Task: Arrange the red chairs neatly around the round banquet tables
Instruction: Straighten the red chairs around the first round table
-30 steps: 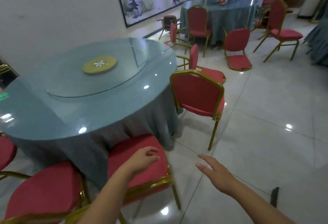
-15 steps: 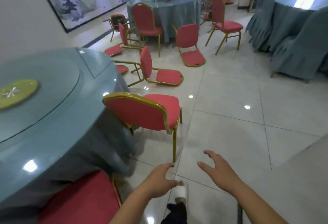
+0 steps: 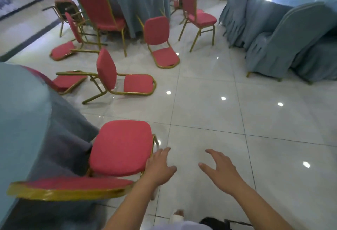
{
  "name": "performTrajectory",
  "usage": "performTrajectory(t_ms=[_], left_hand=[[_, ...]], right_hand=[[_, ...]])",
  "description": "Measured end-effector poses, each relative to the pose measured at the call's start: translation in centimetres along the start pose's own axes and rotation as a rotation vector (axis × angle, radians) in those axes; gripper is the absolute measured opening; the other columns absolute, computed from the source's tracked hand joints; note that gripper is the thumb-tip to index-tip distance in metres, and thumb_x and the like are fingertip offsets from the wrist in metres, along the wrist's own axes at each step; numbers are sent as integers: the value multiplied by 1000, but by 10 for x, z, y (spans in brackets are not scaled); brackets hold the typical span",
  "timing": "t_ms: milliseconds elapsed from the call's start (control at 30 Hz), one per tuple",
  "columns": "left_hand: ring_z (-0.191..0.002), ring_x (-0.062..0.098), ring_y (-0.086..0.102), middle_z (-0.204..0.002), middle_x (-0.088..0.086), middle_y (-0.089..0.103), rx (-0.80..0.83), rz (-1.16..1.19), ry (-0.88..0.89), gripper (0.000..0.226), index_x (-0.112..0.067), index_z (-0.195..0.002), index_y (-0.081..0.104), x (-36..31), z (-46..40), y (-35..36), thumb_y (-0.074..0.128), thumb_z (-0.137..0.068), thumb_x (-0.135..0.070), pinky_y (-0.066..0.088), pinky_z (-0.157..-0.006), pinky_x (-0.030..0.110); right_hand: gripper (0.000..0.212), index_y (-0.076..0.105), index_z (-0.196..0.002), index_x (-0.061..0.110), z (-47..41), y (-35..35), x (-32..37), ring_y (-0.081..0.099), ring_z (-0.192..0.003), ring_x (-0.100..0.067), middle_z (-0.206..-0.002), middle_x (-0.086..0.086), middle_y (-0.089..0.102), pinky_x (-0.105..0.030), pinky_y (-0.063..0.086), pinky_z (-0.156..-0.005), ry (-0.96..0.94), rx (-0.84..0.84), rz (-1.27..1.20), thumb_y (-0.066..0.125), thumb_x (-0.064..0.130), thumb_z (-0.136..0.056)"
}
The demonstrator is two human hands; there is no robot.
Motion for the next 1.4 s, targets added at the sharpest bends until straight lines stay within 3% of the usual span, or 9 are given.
performTrajectory(t_ms=[200,333,533,700,833,1167,1400], left_hand=[[-152,25,-5,-165,-3,-1,154,-241,21,83,-41,-155,5,-36,-117,-15,55,-89,-44,0,-122,50],[-152,26,-9,-166,-3,-6,147,-273,-44,84,-41,-155,1,-56,-213,-40,53,-90,-42,-5,-122,48],[-152,26,-6,-166,-1,-4,47,-238,-180,82,-38,-156,3,-97,-333,-122,53,-91,-42,0,-122,48],[-152,24,-5,-165,-4,-6,-11,-97,-261,80,-39,-156,1,-112,-409,-171,51,-93,-44,1,-123,47],[-152,25,-4,-166,-5,-8,-13,10,-365,83,-39,-156,-2,-90,-474,-207,51,-93,-52,5,-122,48],[-151,26,8,-166,0,5,-111,247,-476,86,-30,-158,5,-19,-704,-347,53,-91,-58,15,-121,46],[-149,25,17,-164,-1,17,-204,255,-482,83,-30,-157,15,2,-813,-463,58,-90,-54,21,-119,45]], right_hand=[[66,35,-148,34,-120,-28,-12,30,-140,-17,-153,5,36,-38,30,-114,73,43,-84,54,60,-90],[65,35,-148,34,-235,-65,-2,32,-137,-17,-152,5,36,-35,30,-111,15,88,-156,56,57,-91],[63,35,-146,38,-397,-146,40,30,-141,-19,-153,3,36,-42,30,-115,-67,167,-136,55,58,-91],[65,33,-148,35,-507,-169,87,31,-142,-20,-155,3,35,-40,29,-116,-159,310,12,53,60,-91],[67,31,-150,34,-594,-173,132,30,-142,-19,-156,4,33,-40,27,-116,-253,406,122,52,61,-92],[66,30,-150,35,-841,-229,276,30,-142,-19,-155,4,33,-39,27,-114,-278,378,324,50,62,-92],[67,34,-147,37,-976,-251,382,31,-140,-17,-153,6,36,-44,28,-115,-350,389,254,54,63,-89]])
Point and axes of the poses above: each hand's wrist, its own z-axis away from the middle knuckle, its own y-axis out of the palm, x = y × z, the point moved 3 cm from there along -z, towards the middle knuckle
